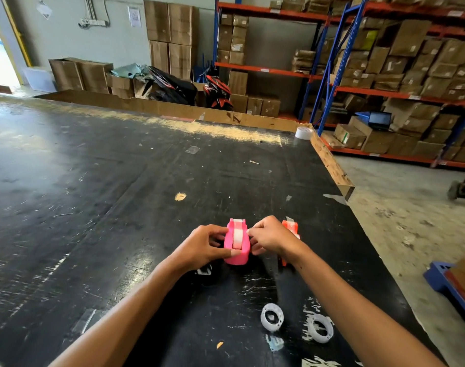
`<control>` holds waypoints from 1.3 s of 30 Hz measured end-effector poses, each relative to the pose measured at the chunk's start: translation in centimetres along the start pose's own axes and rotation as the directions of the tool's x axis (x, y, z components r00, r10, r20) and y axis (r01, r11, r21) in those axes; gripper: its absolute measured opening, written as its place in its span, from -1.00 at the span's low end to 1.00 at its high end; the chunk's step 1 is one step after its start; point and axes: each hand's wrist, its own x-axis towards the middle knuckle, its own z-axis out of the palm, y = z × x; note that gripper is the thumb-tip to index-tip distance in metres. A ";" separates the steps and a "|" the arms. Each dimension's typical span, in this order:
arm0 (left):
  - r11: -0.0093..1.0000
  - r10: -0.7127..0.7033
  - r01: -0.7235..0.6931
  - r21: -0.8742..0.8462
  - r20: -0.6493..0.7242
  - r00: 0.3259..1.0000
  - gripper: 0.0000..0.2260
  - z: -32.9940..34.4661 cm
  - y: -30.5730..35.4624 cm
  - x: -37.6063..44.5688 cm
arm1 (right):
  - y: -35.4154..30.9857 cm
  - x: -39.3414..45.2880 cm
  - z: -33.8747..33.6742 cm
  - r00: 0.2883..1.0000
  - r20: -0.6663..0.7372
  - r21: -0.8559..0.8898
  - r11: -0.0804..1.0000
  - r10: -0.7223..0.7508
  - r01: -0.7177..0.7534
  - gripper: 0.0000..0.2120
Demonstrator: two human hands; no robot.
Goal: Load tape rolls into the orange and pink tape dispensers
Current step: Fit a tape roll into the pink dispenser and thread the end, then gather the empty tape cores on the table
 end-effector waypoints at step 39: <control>0.879 0.192 -0.331 0.343 0.379 0.905 -0.42 6.8 5.6 -6.8 | 5.6 -15.9 -6.3 0.976 0.092 -0.631 0.770 0.197 -0.096 -0.42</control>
